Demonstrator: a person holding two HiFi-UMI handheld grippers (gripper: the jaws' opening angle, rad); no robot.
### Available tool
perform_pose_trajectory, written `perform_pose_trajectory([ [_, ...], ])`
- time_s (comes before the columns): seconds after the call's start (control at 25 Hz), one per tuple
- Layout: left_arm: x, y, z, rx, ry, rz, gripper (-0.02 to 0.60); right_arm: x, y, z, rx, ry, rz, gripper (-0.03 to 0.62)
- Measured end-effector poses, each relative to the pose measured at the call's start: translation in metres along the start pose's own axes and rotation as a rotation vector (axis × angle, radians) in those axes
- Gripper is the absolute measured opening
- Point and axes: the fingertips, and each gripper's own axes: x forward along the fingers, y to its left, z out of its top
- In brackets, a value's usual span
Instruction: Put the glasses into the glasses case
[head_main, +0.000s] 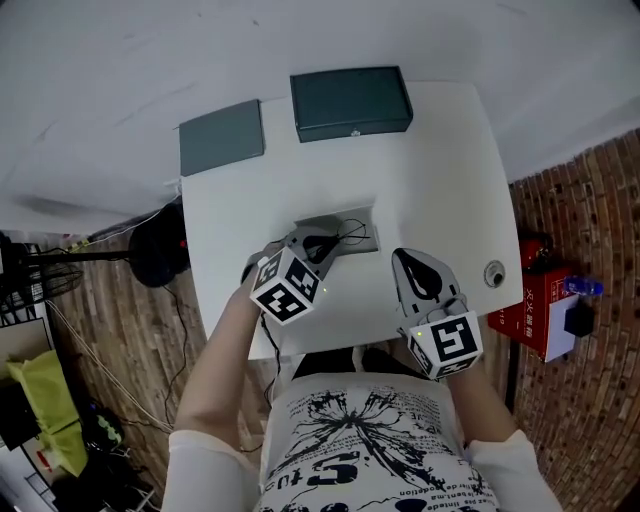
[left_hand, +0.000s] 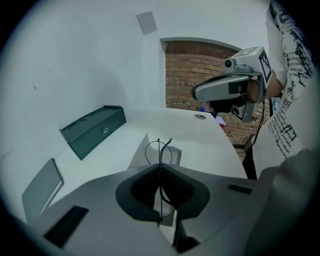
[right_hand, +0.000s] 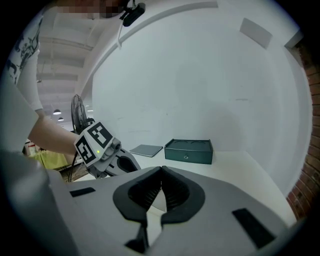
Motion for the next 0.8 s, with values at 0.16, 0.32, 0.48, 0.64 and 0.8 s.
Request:
perform_pose_trajectory([
  [0.16,0.018,-0.002,-0.009,0.030,0.082,-0.054,0.021,0.001,-0.006,-0.003,0.018,0.008,-0.009,0.014],
  [0.32,0.029,-0.004,-0.009,0.052,0.118,-0.092,0.023,0.002,-0.009,-0.007,0.023,0.023,-0.011,0.015],
  [0.48,0.036,-0.007,-0.009,0.096,0.146,-0.121,0.025,-0.001,-0.014,-0.010,0.032,0.031,-0.020,0.014],
  [0.64,0.043,-0.005,-0.011,0.134,0.176,-0.157,0.028,-0.001,-0.018,-0.011,0.030,0.038,-0.023,0.015],
  [0.8,0.048,-0.003,-0.013,0.162,0.189,-0.173,0.031,-0.002,-0.023,-0.014,0.032,0.047,-0.026,0.015],
])
